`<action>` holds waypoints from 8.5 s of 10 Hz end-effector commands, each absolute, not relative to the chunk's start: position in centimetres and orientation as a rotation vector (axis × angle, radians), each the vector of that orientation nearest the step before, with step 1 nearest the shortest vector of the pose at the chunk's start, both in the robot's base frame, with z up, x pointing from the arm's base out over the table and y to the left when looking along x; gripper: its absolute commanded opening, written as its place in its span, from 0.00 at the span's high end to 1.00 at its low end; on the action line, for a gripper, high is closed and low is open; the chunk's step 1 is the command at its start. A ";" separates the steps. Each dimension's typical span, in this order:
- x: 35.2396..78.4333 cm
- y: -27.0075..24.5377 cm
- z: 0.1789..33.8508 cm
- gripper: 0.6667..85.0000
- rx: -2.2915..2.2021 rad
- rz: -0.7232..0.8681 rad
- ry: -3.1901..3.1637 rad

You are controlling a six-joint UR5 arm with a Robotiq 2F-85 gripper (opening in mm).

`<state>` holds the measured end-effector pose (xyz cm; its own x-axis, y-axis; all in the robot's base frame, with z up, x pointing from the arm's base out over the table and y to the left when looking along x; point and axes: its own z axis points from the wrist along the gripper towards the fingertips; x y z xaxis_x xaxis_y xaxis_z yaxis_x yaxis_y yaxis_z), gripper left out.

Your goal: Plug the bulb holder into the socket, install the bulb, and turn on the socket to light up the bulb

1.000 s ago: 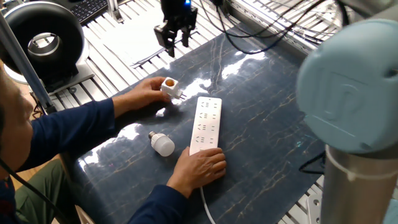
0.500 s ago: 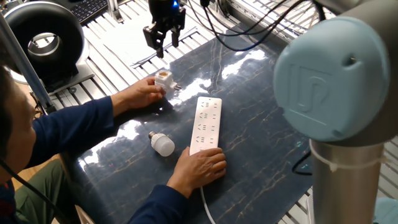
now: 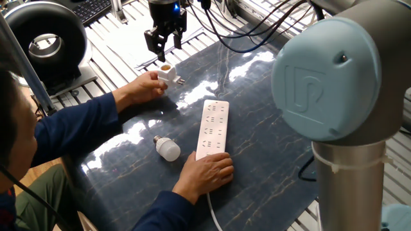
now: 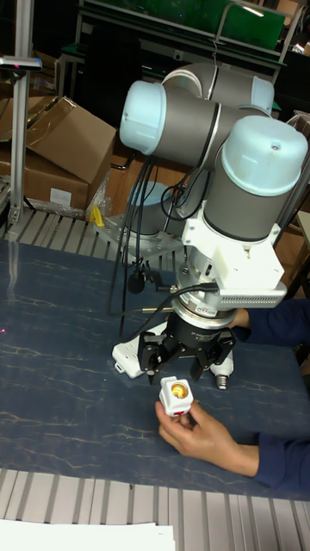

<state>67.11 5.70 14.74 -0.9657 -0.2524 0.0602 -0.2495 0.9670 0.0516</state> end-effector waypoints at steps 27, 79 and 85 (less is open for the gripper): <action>71.1 7.2 11.8 0.30 0.448 -0.118 -3.103; 60.2 0.2 4.0 0.99 0.564 0.071 -3.067; 59.9 0.3 4.7 0.99 0.552 0.091 -3.047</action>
